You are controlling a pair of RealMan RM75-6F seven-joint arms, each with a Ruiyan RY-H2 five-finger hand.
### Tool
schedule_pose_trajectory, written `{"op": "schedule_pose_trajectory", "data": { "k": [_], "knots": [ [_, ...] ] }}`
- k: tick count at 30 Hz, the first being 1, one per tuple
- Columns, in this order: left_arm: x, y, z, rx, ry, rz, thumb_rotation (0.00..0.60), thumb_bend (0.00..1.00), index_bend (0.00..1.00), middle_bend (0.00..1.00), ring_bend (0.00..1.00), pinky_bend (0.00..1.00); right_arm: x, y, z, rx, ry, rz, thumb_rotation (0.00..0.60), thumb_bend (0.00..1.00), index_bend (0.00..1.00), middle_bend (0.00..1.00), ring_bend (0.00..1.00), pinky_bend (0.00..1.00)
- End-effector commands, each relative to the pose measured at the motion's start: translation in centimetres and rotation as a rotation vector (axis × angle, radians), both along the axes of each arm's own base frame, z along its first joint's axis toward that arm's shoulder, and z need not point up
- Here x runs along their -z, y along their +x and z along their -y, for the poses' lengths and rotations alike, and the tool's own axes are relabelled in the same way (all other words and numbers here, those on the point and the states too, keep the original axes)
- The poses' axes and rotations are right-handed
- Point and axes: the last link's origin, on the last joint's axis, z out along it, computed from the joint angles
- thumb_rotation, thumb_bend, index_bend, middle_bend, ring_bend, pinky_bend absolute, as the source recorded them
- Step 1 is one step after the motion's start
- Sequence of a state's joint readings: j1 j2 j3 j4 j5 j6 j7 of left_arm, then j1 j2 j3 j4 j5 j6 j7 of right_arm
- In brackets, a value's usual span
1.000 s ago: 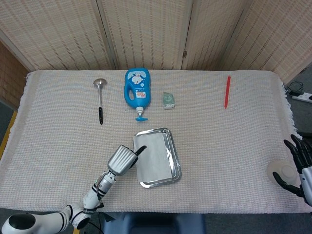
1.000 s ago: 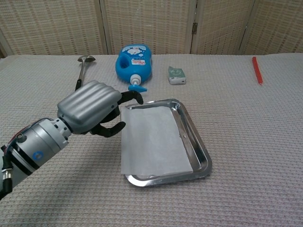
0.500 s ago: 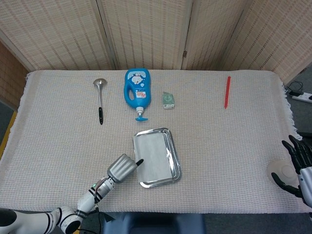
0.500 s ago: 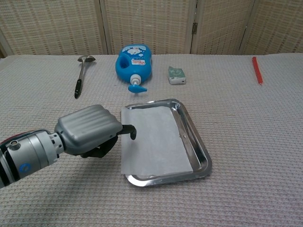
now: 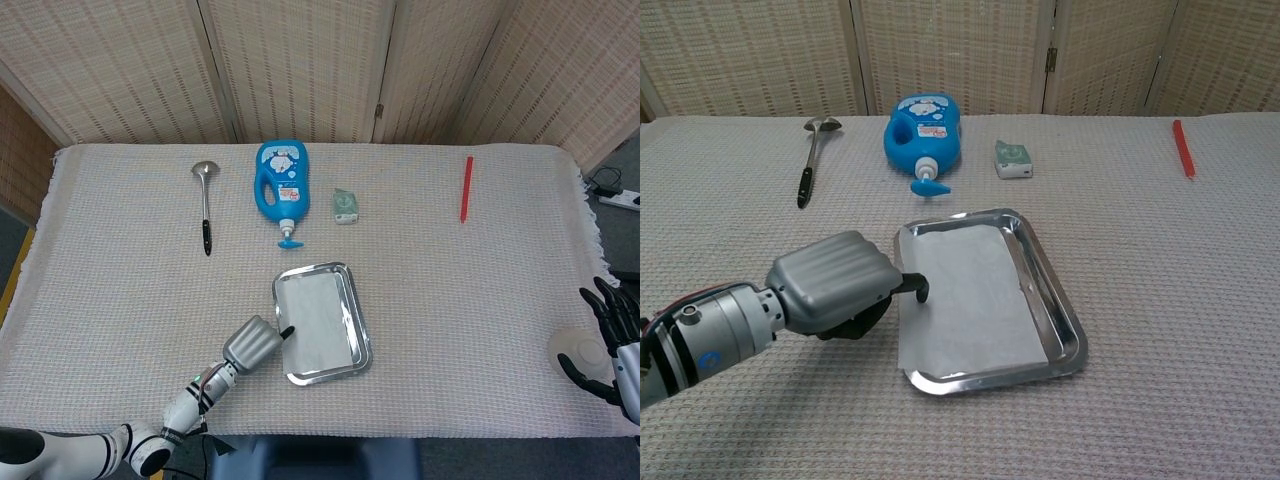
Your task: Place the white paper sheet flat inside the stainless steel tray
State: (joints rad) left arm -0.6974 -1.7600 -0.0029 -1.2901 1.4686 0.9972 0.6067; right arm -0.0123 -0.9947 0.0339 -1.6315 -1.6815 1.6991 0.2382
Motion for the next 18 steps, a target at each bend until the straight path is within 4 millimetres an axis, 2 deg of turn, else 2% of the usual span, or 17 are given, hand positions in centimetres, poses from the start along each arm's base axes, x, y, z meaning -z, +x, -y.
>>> {"op": "schedule_pose_trajectory", "data": {
  "k": [1,18],
  "knots": [
    [0.2,-0.1,-0.1,-0.012,-0.01,0.001,0.6,0.98,0.32,1.0,1.0,1.0,0.0,0.0,0.0,0.001,-0.002,0.0,0.6,0.33,0.0,0.0,0.0,0.0],
    [1.2,0.1,-0.1,0.007,-0.03,0.007,0.6,0.98,0.33,1.0,1.0,1.0,-0.1,0.0,0.1,-0.002,-0.004,0.002,0.6,0.33,0.0,0.0,0.0,0.0]
  ]
}}
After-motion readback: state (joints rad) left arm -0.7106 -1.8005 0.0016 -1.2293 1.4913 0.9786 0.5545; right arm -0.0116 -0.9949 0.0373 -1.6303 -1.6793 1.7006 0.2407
